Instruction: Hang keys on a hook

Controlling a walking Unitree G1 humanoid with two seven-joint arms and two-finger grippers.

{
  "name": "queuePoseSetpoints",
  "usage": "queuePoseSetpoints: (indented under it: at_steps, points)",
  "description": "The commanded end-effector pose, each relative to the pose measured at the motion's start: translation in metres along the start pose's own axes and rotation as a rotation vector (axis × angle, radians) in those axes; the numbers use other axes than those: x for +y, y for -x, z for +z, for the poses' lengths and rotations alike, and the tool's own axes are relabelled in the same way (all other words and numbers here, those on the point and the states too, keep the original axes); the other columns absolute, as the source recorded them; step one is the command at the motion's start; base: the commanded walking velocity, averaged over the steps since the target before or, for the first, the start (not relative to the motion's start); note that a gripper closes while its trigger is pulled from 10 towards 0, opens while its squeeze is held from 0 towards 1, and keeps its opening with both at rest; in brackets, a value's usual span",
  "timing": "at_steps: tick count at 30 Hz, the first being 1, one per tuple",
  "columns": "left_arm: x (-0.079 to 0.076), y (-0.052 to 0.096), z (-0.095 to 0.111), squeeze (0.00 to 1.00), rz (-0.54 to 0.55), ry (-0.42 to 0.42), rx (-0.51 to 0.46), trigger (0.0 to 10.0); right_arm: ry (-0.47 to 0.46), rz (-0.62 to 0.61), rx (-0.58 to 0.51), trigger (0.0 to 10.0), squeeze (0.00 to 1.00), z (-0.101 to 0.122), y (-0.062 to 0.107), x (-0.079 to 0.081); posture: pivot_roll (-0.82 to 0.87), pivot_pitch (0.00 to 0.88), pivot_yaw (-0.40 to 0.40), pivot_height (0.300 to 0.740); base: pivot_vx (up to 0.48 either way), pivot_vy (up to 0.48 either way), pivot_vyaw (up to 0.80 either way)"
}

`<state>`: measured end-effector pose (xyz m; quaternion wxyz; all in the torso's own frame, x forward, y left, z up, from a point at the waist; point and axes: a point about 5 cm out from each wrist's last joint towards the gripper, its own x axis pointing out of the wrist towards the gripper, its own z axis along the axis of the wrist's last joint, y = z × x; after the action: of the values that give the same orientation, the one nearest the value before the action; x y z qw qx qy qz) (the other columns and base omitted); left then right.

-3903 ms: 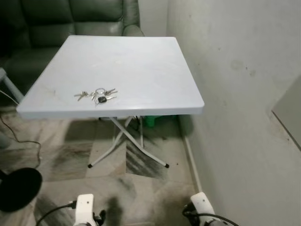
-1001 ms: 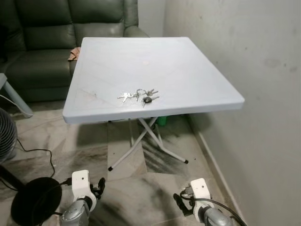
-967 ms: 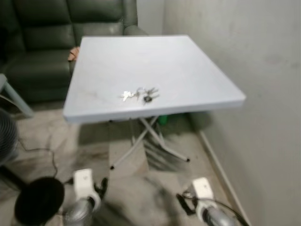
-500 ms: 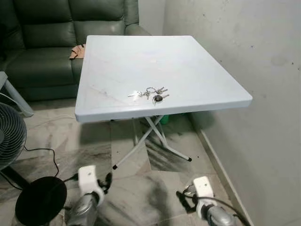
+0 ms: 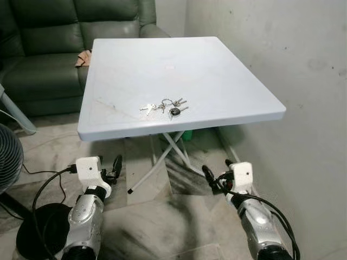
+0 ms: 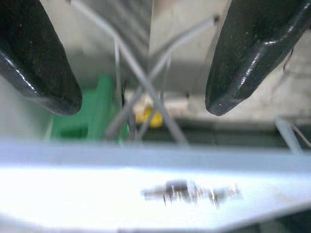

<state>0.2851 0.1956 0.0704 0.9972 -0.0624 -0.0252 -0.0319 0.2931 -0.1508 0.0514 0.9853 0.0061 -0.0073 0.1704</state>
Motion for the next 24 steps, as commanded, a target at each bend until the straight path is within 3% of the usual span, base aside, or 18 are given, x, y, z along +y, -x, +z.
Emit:
queuePoseSetpoints:
  at_steps: [1,4,12,24]
  points:
    - [-0.006,-0.002,0.010,0.00,-0.036,-0.006,-0.031,10.0,0.009,0.027,-0.025,10.0,0.00,0.007,-0.001,0.002,-0.14,0.000,-0.003,0.740,0.000,0.000,0.00]
    - [-0.011,0.001,0.014,0.00,-0.043,0.016,-0.036,10.0,0.049,0.070,-0.042,10.0,0.00,0.012,-0.002,0.006,-0.13,0.000,-0.005,0.740,0.000,0.000,0.00]
    - [-0.004,0.014,0.011,0.00,0.001,0.030,0.014,10.0,0.051,0.087,-0.034,10.0,0.00,0.016,0.000,0.011,-0.12,0.000,-0.009,0.740,0.000,0.000,0.00]
    - [0.001,0.013,0.019,0.00,0.014,0.027,0.011,10.0,0.054,0.093,-0.026,10.0,0.00,0.019,0.000,0.010,-0.11,0.000,-0.012,0.740,0.000,0.000,0.00]
